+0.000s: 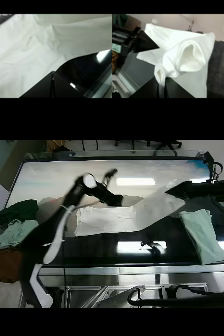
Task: Fold the shirts.
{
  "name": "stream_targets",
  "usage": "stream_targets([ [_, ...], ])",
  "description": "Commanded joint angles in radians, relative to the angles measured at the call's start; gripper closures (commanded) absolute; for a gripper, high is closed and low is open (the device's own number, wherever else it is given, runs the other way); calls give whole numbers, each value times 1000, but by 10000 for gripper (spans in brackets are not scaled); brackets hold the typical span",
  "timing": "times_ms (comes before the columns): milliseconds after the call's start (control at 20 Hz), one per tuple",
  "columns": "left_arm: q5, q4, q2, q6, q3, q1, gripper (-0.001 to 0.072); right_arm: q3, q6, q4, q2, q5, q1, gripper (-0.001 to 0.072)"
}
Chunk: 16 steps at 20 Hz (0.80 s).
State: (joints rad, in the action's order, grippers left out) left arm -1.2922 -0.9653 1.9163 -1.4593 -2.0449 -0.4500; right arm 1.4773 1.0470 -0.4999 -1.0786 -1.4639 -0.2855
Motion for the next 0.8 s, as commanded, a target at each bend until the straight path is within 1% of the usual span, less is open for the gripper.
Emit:
stream_targets([
  [0, -101, 0, -243, 23, -5, 166, 693, 1, 0, 63, -9, 192, 206, 694],
  [100, -100, 0, -375, 23, -5, 265, 694, 1, 0, 63, -54, 348, 404, 694],
  [200, -101, 0, -486, 23, -3, 354, 694, 1, -20, 64, -142, 542, 613, 693],
  [300, -99, 0, -563, 23, 9, 414, 694, 1, -83, 76, -266, 805, 826, 693],
  [350, -86, 0, -608, 31, 43, 435, 694, 1, -161, 78, -334, 966, 927, 691],
  [400, -76, -1, -649, 55, 87, 449, 694, 2, -264, 78, -410, 1142, 1024, 630],
  [450, -73, -3, -683, 74, 133, 459, 694, 2, -320, 78, -478, 1292, 1098, 424],
  [500, -71, -3, -715, 90, 185, 467, 694, 2, -326, 77, -525, 1369, 1139, 318],
  [550, -61, -3, -745, 109, 242, 467, 694, 2, -327, 73, -548, 1368, 1156, 316],
  [650, -19, -11, -792, 136, 336, 467, 694, 2, -326, 24, -525, 1272, 1130, 316],
  [750, 29, -8, -818, 135, 404, 467, 694, 2, -325, -5, -451, 1129, 1043, 317],
])
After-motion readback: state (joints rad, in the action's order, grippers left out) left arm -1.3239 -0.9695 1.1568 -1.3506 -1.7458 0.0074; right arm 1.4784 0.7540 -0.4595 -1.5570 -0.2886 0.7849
